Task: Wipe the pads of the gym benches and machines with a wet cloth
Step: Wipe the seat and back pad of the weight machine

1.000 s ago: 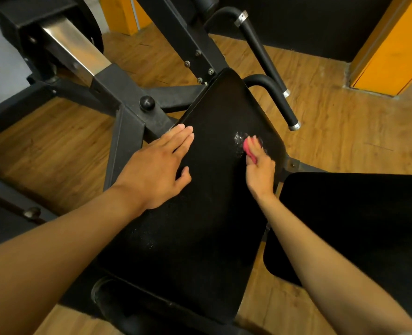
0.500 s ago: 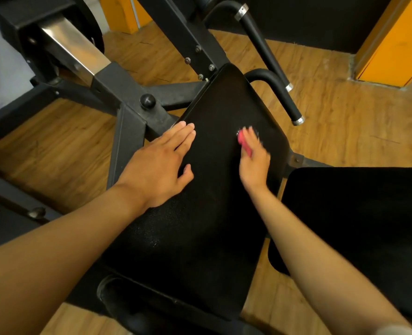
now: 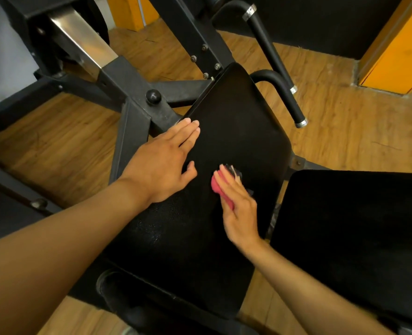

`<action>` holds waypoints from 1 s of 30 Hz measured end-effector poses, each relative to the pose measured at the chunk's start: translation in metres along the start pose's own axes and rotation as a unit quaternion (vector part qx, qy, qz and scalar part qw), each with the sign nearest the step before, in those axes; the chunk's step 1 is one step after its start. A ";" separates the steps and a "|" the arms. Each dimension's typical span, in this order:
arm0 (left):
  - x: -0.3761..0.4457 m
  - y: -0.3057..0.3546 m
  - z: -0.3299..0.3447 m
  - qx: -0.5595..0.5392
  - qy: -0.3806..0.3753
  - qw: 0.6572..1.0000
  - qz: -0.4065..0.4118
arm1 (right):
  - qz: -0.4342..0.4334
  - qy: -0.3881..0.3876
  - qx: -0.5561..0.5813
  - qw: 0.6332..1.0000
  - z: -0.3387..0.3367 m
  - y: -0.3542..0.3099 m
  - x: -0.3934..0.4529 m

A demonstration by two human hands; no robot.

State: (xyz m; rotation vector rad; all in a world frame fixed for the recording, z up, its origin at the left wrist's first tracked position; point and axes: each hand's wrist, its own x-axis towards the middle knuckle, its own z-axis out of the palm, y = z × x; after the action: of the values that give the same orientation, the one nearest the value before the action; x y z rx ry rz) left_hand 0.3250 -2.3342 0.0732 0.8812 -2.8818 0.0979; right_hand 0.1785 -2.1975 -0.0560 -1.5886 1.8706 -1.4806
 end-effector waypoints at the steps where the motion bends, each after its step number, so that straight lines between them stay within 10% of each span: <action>1: 0.000 0.000 0.000 0.001 0.000 1.000 0.000 | 0.004 0.002 -0.016 1.000 -0.006 0.010 0.024; 9: 0.000 0.001 -0.002 0.008 -0.003 1.000 -0.001 | 0.251 0.145 -0.007 0.957 -0.047 0.060 0.168; 17: -0.001 0.005 -0.005 0.003 -0.001 1.000 -0.002 | -0.084 -0.025 -0.027 0.996 -0.019 0.029 0.097; 23: -0.001 0.004 -0.004 0.014 -0.003 1.000 -0.004 | 0.212 0.147 0.012 0.966 -0.056 0.109 0.154; 30: -0.001 0.002 -0.001 0.014 0.011 1.000 0.003 | 0.263 0.139 0.094 0.950 -0.055 0.105 0.201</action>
State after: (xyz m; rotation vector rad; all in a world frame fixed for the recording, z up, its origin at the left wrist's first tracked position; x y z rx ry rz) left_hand 0.3247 -2.3319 0.0744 0.8705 -2.8693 0.1467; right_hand 0.0060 -2.3537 -0.0397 -0.7367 2.0106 -1.6176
